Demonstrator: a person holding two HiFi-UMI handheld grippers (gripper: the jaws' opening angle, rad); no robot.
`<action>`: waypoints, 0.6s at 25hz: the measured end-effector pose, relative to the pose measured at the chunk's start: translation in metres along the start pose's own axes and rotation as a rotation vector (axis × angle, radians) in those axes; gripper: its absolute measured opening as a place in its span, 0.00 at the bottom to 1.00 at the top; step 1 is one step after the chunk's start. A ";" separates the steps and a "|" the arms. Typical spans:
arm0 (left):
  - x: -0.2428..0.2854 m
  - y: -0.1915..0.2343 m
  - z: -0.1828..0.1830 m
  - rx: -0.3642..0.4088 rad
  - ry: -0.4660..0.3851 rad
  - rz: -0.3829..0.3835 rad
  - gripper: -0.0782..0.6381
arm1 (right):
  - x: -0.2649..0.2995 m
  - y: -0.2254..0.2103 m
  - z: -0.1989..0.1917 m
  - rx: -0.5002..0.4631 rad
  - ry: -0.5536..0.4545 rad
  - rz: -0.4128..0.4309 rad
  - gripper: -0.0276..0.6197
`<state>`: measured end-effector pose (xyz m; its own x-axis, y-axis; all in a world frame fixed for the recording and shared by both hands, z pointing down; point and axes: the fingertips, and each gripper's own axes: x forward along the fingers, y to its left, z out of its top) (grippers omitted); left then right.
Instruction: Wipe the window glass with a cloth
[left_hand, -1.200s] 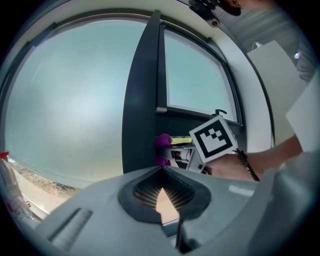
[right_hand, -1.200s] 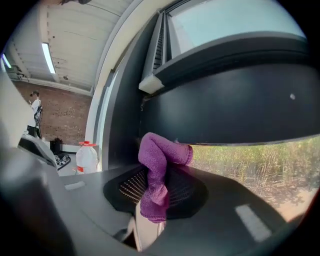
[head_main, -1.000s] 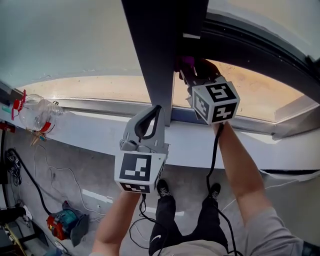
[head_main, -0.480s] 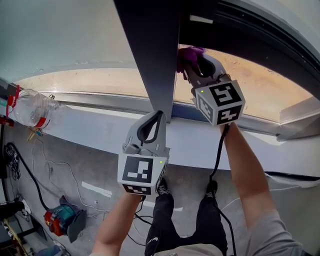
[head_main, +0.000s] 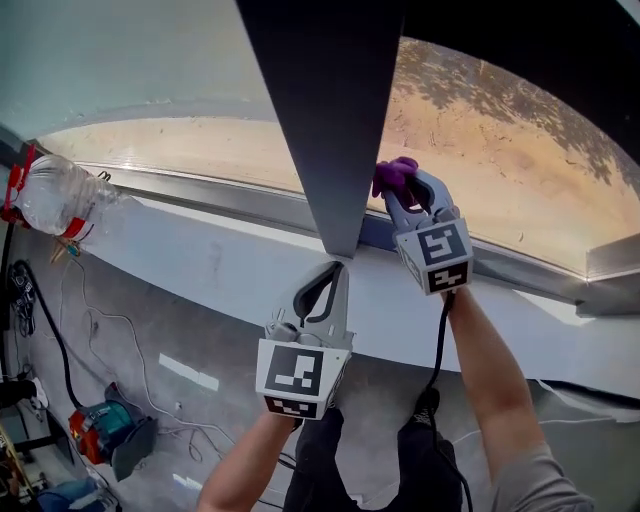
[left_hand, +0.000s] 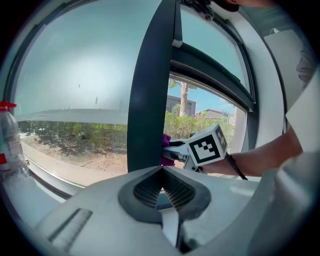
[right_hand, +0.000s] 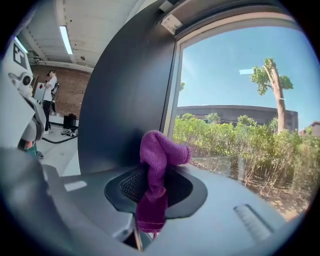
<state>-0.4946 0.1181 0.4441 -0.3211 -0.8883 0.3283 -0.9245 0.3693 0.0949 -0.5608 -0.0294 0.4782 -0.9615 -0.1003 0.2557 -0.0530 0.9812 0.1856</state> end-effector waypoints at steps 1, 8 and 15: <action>0.003 0.001 -0.013 -0.009 0.006 0.006 0.11 | 0.005 0.005 -0.018 -0.015 0.011 0.010 0.20; 0.028 0.010 -0.094 -0.057 0.027 0.026 0.11 | 0.042 0.031 -0.131 -0.041 0.126 0.057 0.20; 0.034 0.014 -0.150 -0.115 0.071 0.042 0.11 | 0.060 0.043 -0.203 -0.189 0.311 0.087 0.20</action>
<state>-0.4882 0.1338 0.5974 -0.3404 -0.8514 0.3991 -0.8796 0.4383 0.1849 -0.5657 -0.0269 0.6942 -0.8311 -0.0919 0.5485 0.1038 0.9433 0.3153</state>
